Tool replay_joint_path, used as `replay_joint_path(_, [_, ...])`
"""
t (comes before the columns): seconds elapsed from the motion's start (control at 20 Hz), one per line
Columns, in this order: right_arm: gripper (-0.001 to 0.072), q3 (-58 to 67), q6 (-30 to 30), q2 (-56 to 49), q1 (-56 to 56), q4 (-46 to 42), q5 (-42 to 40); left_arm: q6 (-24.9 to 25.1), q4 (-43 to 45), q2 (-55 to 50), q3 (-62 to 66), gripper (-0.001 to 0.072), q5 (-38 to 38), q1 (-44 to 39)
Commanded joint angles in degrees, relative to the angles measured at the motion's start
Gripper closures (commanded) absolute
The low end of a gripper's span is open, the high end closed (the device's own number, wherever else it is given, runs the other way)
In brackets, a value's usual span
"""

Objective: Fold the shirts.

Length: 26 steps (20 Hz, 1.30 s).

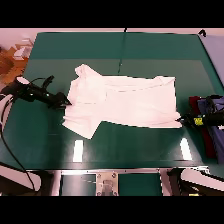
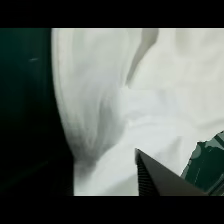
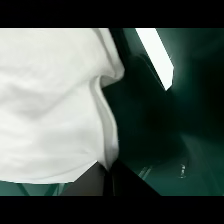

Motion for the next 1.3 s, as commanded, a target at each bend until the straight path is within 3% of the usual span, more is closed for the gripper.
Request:
replay_joint_path(0.0, [0.0700, 0.04, -0.09, 0.04, -0.02, 0.09, -0.26, 2.43, 0.46, -0.07, -0.35, 0.0470, 0.50, -2.95])
replay_joint_path(0.05, [0.0700, 0.04, -0.07, 0.04, -0.02, 0.09, -0.20, 3.65, 0.50, -0.04, -0.22, 0.0677, -0.07, -3.50])
replay_joint_path(0.25, [0.0700, 1.66, -1.33, 1.11, 0.00, 5.20, 2.89, 1.79, 0.74, 1.44, 6.21, 0.0684, -6.16, -2.56])
replay_joint_path(0.45, [0.0700, 12.39, -2.23, 8.96, -0.22, 14.32, 10.03, -0.35, 0.66, 11.02, 20.11, 0.0683, -11.34, -2.54])
replay_joint_path(0.65, [0.0700, 30.51, -1.31, 18.91, -3.08, 28.65, 10.49, -2.05, 0.22, 25.49, 37.73, 0.0683, -5.66, -2.56])
replay_joint_path(0.8, [0.0700, 43.93, 0.92, 24.79, -7.54, 38.18, 4.46, -3.21, 0.24, 35.89, 49.68, 0.0683, 3.93, -2.54])
replay_joint_path(1.0, [0.0700, 59.19, 5.05, 29.62, -14.12, 39.45, -2.19, -3.10, 0.72, 49.16, 52.24, 0.0682, 17.57, -2.54])
replay_joint_path(1.25, [0.0700, 64.89, 5.18, 30.23, -14.62, 38.82, -3.48, -3.96, 5.73, 54.14, 52.09, 0.0682, 14.64, -2.54])
